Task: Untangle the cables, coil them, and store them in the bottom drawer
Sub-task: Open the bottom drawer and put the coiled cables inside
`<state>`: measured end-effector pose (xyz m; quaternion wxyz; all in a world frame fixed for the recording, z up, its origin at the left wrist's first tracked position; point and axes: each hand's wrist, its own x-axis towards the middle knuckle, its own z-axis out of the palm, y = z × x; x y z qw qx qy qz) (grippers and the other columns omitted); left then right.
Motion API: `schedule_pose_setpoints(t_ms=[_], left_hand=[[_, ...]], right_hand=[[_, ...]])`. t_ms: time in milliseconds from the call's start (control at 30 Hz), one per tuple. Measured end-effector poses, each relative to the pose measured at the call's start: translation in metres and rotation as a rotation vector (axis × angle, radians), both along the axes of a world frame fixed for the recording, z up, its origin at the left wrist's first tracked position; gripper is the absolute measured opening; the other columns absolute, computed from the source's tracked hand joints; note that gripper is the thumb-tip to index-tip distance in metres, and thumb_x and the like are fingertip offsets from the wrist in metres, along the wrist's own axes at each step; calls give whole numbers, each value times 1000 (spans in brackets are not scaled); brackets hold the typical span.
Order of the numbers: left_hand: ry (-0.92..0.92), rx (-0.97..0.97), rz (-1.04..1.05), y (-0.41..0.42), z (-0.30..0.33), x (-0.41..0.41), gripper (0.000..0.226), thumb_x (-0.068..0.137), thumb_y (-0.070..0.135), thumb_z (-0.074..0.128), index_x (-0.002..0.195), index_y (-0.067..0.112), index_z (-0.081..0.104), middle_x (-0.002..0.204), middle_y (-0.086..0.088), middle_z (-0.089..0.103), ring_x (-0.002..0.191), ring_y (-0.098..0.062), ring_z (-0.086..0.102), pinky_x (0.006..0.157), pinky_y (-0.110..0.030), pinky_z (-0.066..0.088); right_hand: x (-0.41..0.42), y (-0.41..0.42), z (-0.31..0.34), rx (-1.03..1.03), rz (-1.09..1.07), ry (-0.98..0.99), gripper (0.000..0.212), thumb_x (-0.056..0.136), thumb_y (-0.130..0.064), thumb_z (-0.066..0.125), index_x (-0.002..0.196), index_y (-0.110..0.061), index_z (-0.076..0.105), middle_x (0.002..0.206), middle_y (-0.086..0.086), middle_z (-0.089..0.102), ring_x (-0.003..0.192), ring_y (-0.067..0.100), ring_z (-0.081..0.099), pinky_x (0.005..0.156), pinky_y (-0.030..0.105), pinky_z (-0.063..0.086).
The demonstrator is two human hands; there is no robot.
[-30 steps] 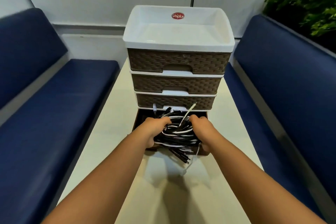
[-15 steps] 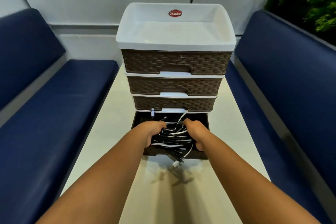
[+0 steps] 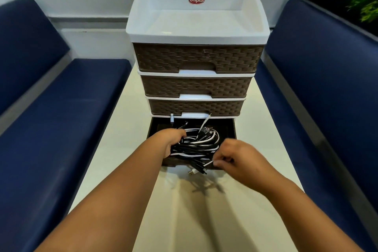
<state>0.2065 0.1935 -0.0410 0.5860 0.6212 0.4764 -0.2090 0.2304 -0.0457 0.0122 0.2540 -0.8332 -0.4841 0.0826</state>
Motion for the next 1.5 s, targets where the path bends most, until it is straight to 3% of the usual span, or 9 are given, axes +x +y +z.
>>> schedule_pose_setpoints(t_ms=[167, 500, 667, 833, 933, 1133, 1267, 1400, 1500], left_hand=[[-16, 39, -11, -1, 0, 0, 84, 65, 39, 58, 141, 7, 42, 145, -19, 43, 130, -38, 45, 106, -51, 39], [13, 51, -14, 2, 0, 4, 80, 66, 39, 60, 139, 6, 45, 140, -20, 49, 119, -38, 54, 101, -51, 45], [25, 54, 12, 13, -15, 9, 93, 57, 42, 62, 141, 8, 41, 147, -18, 42, 128, -37, 47, 104, -49, 42], [-8, 42, 44, -2, 20, -1, 49, 87, 38, 56, 127, 9, 52, 126, -13, 59, 87, -25, 60, 55, -30, 46], [-28, 28, 53, -3, 18, 0, 33, 91, 36, 53, 110, 9, 55, 98, -11, 64, 74, -22, 60, 54, -29, 45], [-52, -26, 109, -8, 19, -1, 24, 94, 34, 51, 96, 11, 55, 85, -10, 62, 68, -21, 58, 52, -28, 43], [-72, -43, 151, -10, 21, -3, 28, 93, 36, 52, 103, 10, 56, 91, -11, 64, 73, -23, 60, 59, -29, 46], [-97, -18, 220, -10, 14, -2, 59, 88, 43, 55, 136, 10, 48, 134, -16, 55, 117, -33, 57, 100, -43, 46], [-127, 18, 229, -15, 20, -4, 68, 90, 46, 56, 147, 13, 37, 149, -16, 41, 133, -34, 43, 111, -45, 34]], right_hand=[[-8, 5, -28, 11, 40, -130, 14, 88, -24, 66, 96, -18, 76, 87, -3, 60, 80, 16, 59, 66, 23, 44], [4, 17, -14, -41, 93, -18, 18, 89, -20, 67, 105, -18, 76, 98, -1, 65, 95, 15, 56, 77, 17, 36], [4, 19, -17, -38, 111, -64, 13, 90, -15, 65, 98, -15, 76, 95, 2, 66, 94, 21, 57, 78, 21, 37], [3, 17, -14, 55, -66, 27, 10, 88, -17, 69, 94, -15, 76, 93, -3, 66, 90, 15, 60, 80, 24, 48], [2, 23, -12, 6, -170, 109, 9, 87, -19, 70, 93, -19, 77, 90, -9, 62, 87, 10, 59, 78, 26, 50], [7, 39, -14, -114, -430, 246, 12, 84, -22, 67, 77, -24, 77, 84, -6, 73, 79, 16, 65, 70, 28, 54], [6, 49, -18, -230, -471, 166, 17, 85, -21, 62, 72, -24, 74, 79, -2, 70, 75, 22, 64, 62, 25, 47], [9, 56, -25, -334, -506, 105, 13, 86, -19, 62, 87, -19, 75, 83, 3, 68, 72, 25, 59, 59, 25, 41], [12, 53, -21, -366, -421, 182, 15, 90, -20, 62, 94, -15, 76, 91, 7, 71, 86, 27, 65, 68, 27, 46]])
